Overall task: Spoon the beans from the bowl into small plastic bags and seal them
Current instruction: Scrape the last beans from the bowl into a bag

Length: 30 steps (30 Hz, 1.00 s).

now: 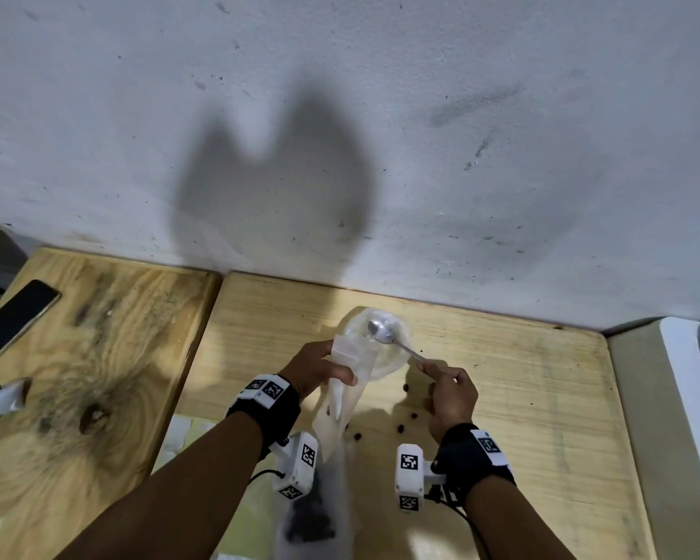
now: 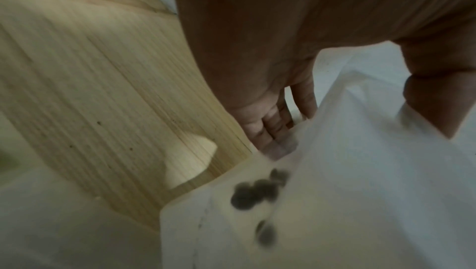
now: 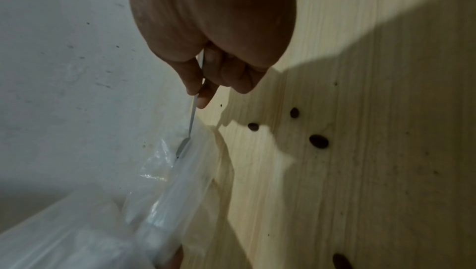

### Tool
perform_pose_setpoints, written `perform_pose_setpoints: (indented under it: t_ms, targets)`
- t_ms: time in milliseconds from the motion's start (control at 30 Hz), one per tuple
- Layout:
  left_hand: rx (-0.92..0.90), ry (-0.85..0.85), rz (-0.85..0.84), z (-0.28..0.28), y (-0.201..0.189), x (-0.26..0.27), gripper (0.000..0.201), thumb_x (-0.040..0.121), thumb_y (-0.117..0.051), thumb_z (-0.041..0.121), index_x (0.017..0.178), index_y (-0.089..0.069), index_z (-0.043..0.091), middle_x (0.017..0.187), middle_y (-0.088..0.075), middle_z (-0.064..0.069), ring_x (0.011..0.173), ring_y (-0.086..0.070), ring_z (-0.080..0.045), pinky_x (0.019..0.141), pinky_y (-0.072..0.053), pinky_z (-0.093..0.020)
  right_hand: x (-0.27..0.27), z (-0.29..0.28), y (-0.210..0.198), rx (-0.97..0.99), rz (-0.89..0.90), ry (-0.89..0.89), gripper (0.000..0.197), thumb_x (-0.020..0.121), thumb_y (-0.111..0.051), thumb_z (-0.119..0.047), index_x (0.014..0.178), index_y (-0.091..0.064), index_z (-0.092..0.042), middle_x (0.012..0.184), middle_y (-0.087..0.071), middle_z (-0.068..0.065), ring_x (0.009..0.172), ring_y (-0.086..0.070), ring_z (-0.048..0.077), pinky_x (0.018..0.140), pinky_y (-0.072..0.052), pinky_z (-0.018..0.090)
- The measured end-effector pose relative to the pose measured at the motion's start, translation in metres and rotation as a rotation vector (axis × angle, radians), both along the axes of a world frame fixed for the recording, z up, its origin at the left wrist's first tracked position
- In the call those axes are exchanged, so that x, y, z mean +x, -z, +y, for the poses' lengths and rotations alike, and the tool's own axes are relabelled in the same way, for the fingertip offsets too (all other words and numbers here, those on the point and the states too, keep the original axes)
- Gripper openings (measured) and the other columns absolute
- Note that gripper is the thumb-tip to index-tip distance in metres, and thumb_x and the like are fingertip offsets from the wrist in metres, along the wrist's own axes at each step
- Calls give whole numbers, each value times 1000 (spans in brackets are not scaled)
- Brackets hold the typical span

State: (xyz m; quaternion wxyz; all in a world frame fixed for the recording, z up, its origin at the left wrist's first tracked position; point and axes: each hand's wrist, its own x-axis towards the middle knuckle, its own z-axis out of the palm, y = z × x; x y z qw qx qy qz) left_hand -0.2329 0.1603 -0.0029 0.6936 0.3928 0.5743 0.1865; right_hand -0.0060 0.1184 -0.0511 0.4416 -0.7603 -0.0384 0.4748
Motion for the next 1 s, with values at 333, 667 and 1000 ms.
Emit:
perform_pose_setpoints:
  t_ms: [333, 667, 1000]
  targets:
    - [85, -27, 53, -2, -1, 4, 66, 39, -81, 19, 104, -71, 18, 102, -73, -5, 100, -66, -22, 84, -53, -34, 23, -9, -26, 139, -89, -75, 31, 83, -71, -4, 70, -46, -17, 65, -42, 7, 48, -28, 16, 45, -24, 26]
    - [122, 92, 199, -2, 3, 8, 96, 35, -84, 27, 126, -56, 20, 98, -72, -3, 85, -69, -34, 73, -57, -49, 30, 0, -86, 479, -239, -398, 33, 83, -73, 2, 69, -46, -11, 77, -65, 27, 53, -49, 10, 58, -36, 30]
    - [55, 22, 62, -1, 4, 3, 67, 36, -82, 23, 103, -73, 27, 103, -74, -2, 103, -66, -20, 94, -53, -43, 25, 10, -77, 485, -544, -308, 30, 79, -71, 5, 67, -46, -8, 63, -54, 15, 58, -51, 20, 61, -45, 32]
